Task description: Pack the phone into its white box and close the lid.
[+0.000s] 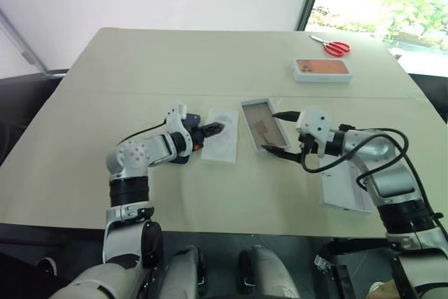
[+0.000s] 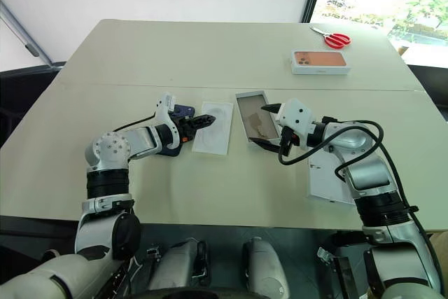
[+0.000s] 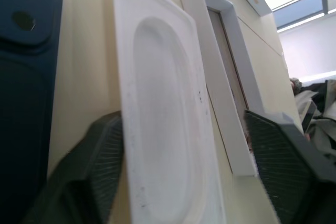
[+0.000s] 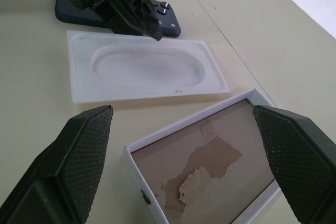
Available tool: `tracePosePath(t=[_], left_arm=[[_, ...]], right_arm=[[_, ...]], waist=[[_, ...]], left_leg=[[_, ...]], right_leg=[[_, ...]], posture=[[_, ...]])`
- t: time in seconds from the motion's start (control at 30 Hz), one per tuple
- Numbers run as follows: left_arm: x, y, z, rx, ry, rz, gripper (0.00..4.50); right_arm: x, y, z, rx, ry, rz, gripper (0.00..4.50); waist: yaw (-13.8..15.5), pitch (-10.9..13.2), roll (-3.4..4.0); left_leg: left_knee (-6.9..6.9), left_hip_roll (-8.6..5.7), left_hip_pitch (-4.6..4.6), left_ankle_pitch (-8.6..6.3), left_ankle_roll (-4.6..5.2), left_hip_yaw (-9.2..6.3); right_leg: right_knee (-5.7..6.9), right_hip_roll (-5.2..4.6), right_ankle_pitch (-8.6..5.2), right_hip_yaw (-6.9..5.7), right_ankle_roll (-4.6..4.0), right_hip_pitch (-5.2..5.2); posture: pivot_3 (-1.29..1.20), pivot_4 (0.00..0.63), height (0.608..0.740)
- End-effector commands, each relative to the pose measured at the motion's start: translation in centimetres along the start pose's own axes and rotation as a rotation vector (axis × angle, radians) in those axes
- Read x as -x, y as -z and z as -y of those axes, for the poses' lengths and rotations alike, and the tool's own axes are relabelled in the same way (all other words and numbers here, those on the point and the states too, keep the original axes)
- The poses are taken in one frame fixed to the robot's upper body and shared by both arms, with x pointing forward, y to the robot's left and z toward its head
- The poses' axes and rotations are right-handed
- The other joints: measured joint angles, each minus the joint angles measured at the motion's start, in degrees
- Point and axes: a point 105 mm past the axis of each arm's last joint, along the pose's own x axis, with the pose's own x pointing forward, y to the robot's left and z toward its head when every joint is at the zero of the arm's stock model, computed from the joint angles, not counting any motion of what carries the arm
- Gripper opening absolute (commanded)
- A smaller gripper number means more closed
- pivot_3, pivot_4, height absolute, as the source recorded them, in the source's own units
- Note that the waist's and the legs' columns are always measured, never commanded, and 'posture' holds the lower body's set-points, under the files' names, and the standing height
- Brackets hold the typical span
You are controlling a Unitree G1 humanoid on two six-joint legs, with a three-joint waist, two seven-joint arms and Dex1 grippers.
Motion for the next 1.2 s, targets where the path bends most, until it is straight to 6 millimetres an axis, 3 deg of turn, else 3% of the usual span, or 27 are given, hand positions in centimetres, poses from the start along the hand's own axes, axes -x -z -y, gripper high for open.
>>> tracePosePath(t=[0.03, 0.17, 0.27, 0.37, 0.4, 0.63, 1.0, 1.13, 1.2], left_arm=[[0.2, -0.2, 0.4, -0.012, 0.008, 0.005, 2.75], [0.3, 0.0, 0.2, -0.006, 0.008, 0.002, 2.75], [0.4, 0.0, -0.1, 0.006, 0.001, 0.004, 1.86], [0.4, 0.3, -0.2, 0.012, -0.001, -0.012, 0.31], [0.4, 0.5, -0.3, 0.007, -0.008, -0.018, 0.03], [0.7, 0.5, -1.3, 0.022, -0.052, -0.01, 0.03], [2.6, -2.9, 0.6, 0.113, 0.083, 0.11, 0.03], [2.9, -3.9, 0.1, 0.12, 0.055, 0.15, 0.03], [3.0, -4.0, 0.0, 0.109, 0.038, 0.159, 0.0]], right_arm=[[0.0, -1.5, 0.5, 0.044, 0.019, 0.041, 4.5], [0.0, -1.5, 0.4, 0.048, 0.019, 0.04, 4.5], [-0.1, -1.6, 0.4, 0.052, 0.019, 0.041, 4.5], [-0.2, -1.8, 0.4, 0.053, 0.02, 0.044, 4.5], [-0.2, -1.8, 0.5, 0.053, 0.021, 0.045, 4.5], [-0.2, -1.6, 0.5, 0.048, 0.027, 0.038, 4.5], [-0.8, 1.2, -1.6, 0.017, -0.108, -0.093, 4.5], [-1.0, 1.8, -0.9, 0.026, -0.172, -0.14, 4.5], [-0.9, 2.2, 0.0, 0.043, -0.177, -0.166, 3.96]], waist=[[0.01, 0.0, 0.0], [0.02, 0.0, 0.0], [0.03, 0.0, 0.0], [0.02, 0.0, 0.0], [0.03, 0.0, 0.0], [0.02, 0.0, 0.0], [0.03, 0.02, -0.03], [-0.01, 0.02, -0.04], [-0.03, 0.02, -0.04]], left_leg=[[0.0, 0.0, 0.0, 0.0, 0.0, 0.0], [0.0, -0.01, 0.0, 0.0, -0.01, 0.0], [0.0, 0.0, 0.0, 0.0, -0.01, 0.0], [0.0, 0.0, 0.0, 0.0, -0.01, 0.0], [0.0, 0.0, 0.0, 0.0, -0.01, 0.0], [0.0, 0.0, 0.01, 0.0, -0.01, 0.0], [0.0, 0.01, 0.0, 0.0, -0.01, 0.0], [0.0, 0.0, 0.0, 0.0, -0.01, 0.0], [0.0, 0.0, 0.0, 0.0, -0.02, 0.0]], right_leg=[[0.0, 0.0, 0.0, 0.0, 0.0, 0.0], [0.0, 0.0, 0.0, 0.0, 0.0, 0.0], [-0.01, 0.0, 0.0, 0.0, 0.0, 0.0], [-0.01, 0.0, 0.0, 0.0, 0.0, 0.0], [0.0, 0.0, 0.0, 0.0, 0.0, 0.0], [0.0, 0.0, 0.0, 0.0, 0.0, 0.01], [-0.01, 0.0, 0.0, 0.0, 0.0, 0.0], [-0.01, 0.0, 0.0, 0.0, 0.0, 0.0], [-0.01, 0.01, 0.0, 0.0, 0.0, 0.0]], posture=[[0.0, 0.15, 0.74], [0.0, 0.15, 0.74], [0.0, 0.15, 0.74], [0.0, 0.15, 0.74], [0.0, 0.15, 0.74], [0.0, 0.15, 0.74], [0.0, 0.15, 0.74], [0.0, 0.15, 0.74], [0.0, 0.15, 0.74]])
